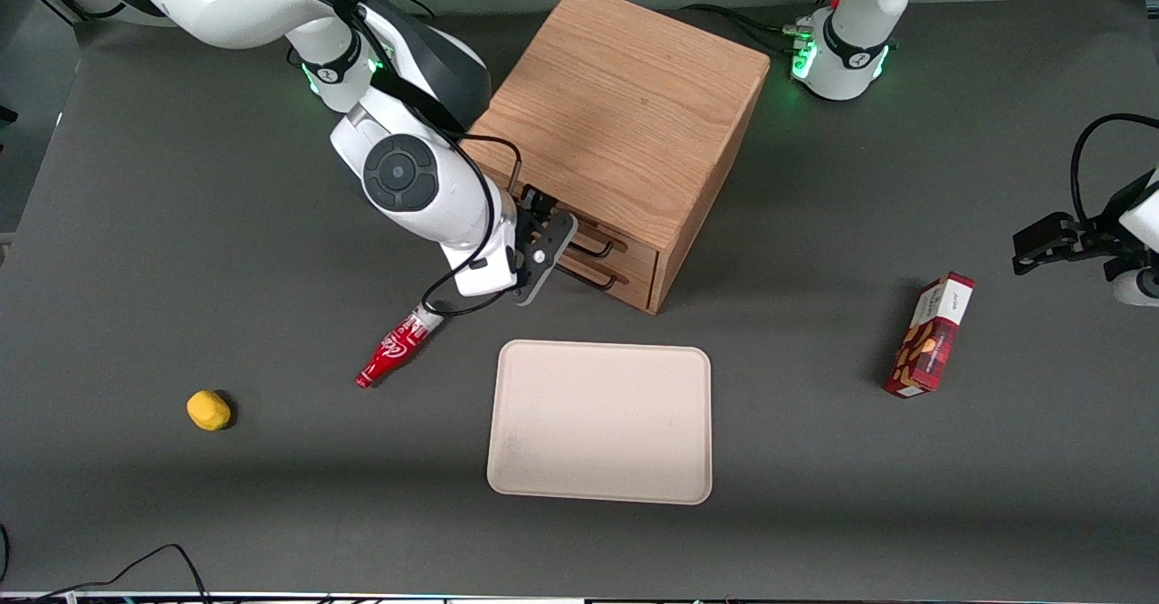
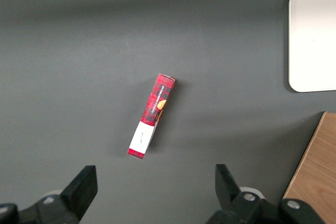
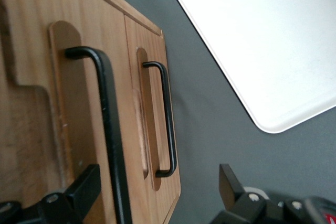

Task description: Open upper drawer

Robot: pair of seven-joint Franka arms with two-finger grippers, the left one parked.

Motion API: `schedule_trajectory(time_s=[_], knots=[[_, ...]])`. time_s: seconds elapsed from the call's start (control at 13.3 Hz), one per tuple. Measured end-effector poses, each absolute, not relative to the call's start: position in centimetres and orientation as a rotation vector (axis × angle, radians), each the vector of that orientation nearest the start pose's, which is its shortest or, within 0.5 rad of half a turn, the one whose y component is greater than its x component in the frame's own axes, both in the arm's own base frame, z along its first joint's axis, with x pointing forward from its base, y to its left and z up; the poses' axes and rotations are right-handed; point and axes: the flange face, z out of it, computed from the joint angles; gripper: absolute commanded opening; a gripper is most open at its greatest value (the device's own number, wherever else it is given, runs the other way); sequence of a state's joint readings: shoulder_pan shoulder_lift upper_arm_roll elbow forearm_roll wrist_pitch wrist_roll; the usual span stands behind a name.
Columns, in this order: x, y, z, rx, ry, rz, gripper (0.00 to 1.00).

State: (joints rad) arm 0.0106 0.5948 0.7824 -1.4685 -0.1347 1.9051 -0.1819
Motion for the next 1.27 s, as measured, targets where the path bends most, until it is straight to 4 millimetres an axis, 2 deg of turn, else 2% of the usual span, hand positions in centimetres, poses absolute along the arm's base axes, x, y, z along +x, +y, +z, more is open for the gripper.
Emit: schedule_trajectory(time_s=[0.3, 0.45, 0.97, 1.27], knots=[[55.7, 41.4, 38.9, -2.571, -1.316, 0.102, 1.00], [56.3, 41.0, 38.4, -2.575, -1.326, 0.095, 1.00], [61.1, 36.0, 38.7, -2.620, -1.356, 0.008, 1.00], [64.6, 31.8, 39.7, -2.643, -1.400, -0.067, 1.00]])
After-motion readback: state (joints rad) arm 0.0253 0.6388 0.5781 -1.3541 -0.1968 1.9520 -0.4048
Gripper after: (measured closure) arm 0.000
